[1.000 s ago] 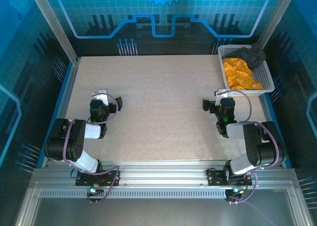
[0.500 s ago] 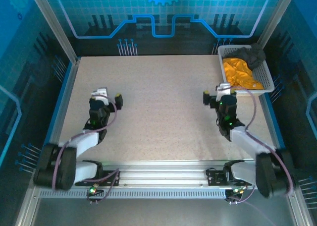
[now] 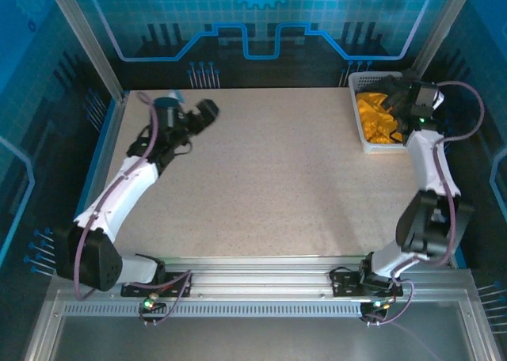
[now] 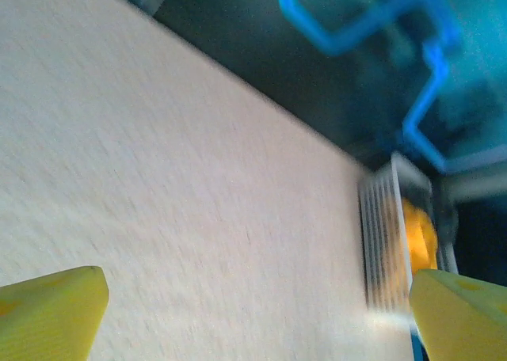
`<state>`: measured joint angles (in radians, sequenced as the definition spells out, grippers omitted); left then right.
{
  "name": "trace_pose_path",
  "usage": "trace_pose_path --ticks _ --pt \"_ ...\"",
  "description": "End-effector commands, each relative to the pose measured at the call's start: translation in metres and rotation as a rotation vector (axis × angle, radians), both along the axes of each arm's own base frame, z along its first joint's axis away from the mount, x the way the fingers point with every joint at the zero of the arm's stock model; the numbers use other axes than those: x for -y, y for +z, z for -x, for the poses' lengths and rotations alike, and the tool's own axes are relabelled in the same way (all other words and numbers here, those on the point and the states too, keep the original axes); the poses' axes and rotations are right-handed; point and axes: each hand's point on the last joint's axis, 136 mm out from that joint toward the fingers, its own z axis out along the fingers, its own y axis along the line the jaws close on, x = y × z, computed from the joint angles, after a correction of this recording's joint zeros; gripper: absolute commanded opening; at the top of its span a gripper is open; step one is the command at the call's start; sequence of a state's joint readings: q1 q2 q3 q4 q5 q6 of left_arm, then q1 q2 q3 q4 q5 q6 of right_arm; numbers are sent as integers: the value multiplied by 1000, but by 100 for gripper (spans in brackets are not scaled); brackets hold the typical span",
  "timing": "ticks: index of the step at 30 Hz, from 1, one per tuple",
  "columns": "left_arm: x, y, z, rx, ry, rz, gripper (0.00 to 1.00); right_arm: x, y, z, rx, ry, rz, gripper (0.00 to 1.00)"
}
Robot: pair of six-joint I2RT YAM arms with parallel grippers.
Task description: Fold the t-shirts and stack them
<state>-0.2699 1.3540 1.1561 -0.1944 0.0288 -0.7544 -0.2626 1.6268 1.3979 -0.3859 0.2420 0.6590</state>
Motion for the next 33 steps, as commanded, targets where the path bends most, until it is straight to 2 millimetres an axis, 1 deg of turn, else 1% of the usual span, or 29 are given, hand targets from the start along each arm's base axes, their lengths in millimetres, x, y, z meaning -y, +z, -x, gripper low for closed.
trace_pose_path --ticks 1,3,5,7,9,10,12,13,15,17,19,20,23,26,29,32,33 --pt "62 17 35 -38 -203 43 99 0 -27 -16 -47 8 -168 97" --pt "85 17 48 -38 -256 43 99 -5 -49 -37 -70 46 -232 94" --pt "104 16 61 -38 -304 37 99 -12 -71 -56 -95 87 -300 87" --pt "115 16 70 -45 -337 34 98 -20 -89 -71 -119 117 -341 82" --pt "119 14 76 -57 -350 36 96 -25 -100 -83 -135 130 -347 78" --pt "120 15 79 -60 -355 37 95 -27 -105 -87 -140 129 -345 73" --pt "119 15 82 -62 -358 35 93 -29 -109 -92 -136 121 -342 57" --pt "118 17 84 -59 -359 34 93 -28 -111 -94 -128 112 -346 45" --pt "116 20 86 -51 -360 28 92 -26 -107 -95 -102 100 -349 30" --pt "115 23 88 -41 -365 22 91 -26 -97 -94 -58 96 -335 17" --pt "113 24 89 -38 -363 13 91 -24 -77 -86 7 80 -311 0" --pt "112 23 89 -39 -364 9 90 -24 -67 -81 40 69 -296 0" --pt "111 23 91 -41 -367 5 90 -27 -17 -59 162 55 -262 0" --pt "109 19 91 -49 -361 -1 90 -40 46 -32 307 69 -215 0" --pt "106 12 90 -70 -348 -11 89 -55 115 -8 455 103 -174 0" --pt "105 5 88 -91 -344 -16 89 -68 192 10 621 145 -142 0" --pt "104 4 88 -95 -342 -19 89 -73 222 17 680 166 -128 0"
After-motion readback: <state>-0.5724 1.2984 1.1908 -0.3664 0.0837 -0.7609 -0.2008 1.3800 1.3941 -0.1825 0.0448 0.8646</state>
